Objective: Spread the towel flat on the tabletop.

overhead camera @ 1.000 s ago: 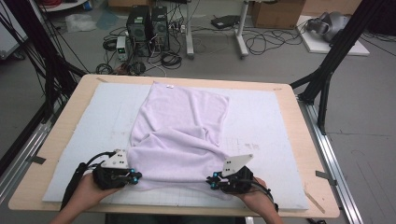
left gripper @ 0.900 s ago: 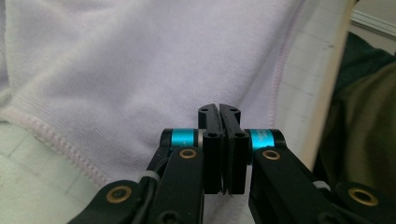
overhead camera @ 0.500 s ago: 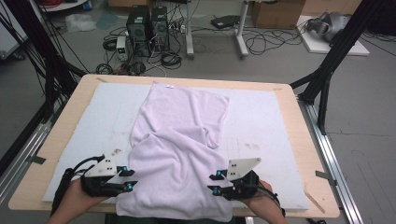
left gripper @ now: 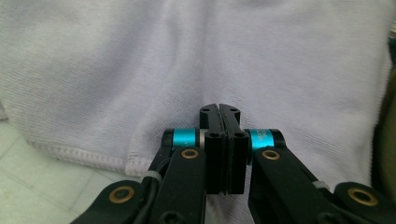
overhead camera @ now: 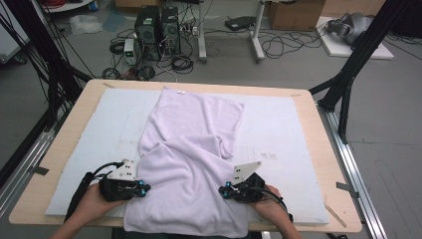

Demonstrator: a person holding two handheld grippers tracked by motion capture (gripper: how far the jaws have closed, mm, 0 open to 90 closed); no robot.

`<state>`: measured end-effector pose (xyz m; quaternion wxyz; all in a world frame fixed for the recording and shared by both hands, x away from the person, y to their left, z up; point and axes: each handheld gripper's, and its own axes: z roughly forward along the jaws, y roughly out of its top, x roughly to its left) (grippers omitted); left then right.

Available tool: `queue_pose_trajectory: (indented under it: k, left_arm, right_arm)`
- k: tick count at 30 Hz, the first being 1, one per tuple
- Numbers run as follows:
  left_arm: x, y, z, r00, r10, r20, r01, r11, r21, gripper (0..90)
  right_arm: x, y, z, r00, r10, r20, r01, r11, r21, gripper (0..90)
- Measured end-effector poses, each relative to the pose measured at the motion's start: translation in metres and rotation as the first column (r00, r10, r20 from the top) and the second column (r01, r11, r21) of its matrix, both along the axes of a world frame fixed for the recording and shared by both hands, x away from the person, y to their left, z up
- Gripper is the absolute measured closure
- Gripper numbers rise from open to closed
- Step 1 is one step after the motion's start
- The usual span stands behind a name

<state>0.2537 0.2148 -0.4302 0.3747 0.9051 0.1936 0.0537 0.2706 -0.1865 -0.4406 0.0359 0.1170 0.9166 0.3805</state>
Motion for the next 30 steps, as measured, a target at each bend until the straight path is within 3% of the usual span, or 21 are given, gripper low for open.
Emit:
queue_pose_trajectory:
  k: [4,7,9,11,13,17,19,21,22,24,26,30]
  left_arm:
    - [-0.021,0.009,0.013,0.9996,-0.020,0.021,0.021,0.9998,-0.008,88.5]
    - [-0.038,0.016,0.022,0.9981,-0.047,0.041,0.048,0.9987,-0.018,88.4]
    - [-0.042,0.017,0.025,0.9977,-0.052,0.044,0.054,0.9978,-0.037,85.0]
    - [-0.037,0.017,0.026,0.9975,-0.035,0.061,0.037,0.9989,-0.030,71.7]
    - [-0.026,0.016,0.022,0.9986,-0.007,0.052,0.010,0.9990,-0.044,64.0]
    - [-0.002,0.008,0.006,0.9993,0.030,0.020,-0.030,0.9988,-0.038,59.3]
    - [0.006,0.003,-0.004,0.9997,0.024,-0.006,-0.024,0.9997,-0.008,61.3]
    - [0.005,0.001,-0.008,0.9998,0.017,-0.009,-0.017,0.9993,-0.033,72.4]
    - [0.004,0.001,-0.007,0.9999,0.009,-0.013,-0.009,0.9997,-0.024,82.9]
    - [-0.002,0.000,-0.005,1.0000,-0.005,-0.004,0.005,1.0000,-0.006,85.1]
    - [-0.007,0.003,-0.004,0.9992,-0.035,-0.019,0.035,0.9994,0.002,85.5]
    - [-0.023,0.011,0.002,0.9964,-0.076,-0.037,0.076,0.9971,0.005,86.0]
  right_arm:
    - [-0.016,-0.003,0.006,0.9998,0.018,-0.007,-0.018,0.9990,0.040,87.9]
    - [-0.034,-0.007,0.016,0.9987,0.050,-0.011,-0.049,0.9938,0.100,87.7]
    - [-0.046,-0.010,0.025,0.9979,0.065,0.000,-0.064,0.9877,0.143,81.7]
    - [-0.046,-0.011,0.032,0.9988,0.039,0.030,-0.043,0.9889,0.142,75.2]
    - [-0.039,-0.012,0.034,0.9983,0.001,0.059,-0.007,0.9952,0.098,70.3]
    - [-0.017,-0.006,0.019,0.9983,-0.046,0.035,0.044,0.9978,0.049,62.0]
    - [-0.009,-0.001,0.009,0.9987,-0.043,0.027,0.042,0.9990,0.017,62.0]
    - [-0.004,0.006,0.001,0.9993,-0.035,0.015,0.036,0.9990,-0.028,66.3]
    - [-0.003,0.006,-0.001,0.9995,-0.030,0.004,0.030,0.9995,-0.001,74.6]
    - [-0.003,0.006,-0.001,0.9999,-0.007,-0.015,0.007,1.0000,0.005,86.0]
    - [-0.008,0.007,-0.001,0.9999,0.011,0.004,-0.011,0.9999,0.002,87.3]
    - [-0.017,0.001,0.001,0.9978,0.063,-0.023,-0.062,0.9980,0.014,87.8]
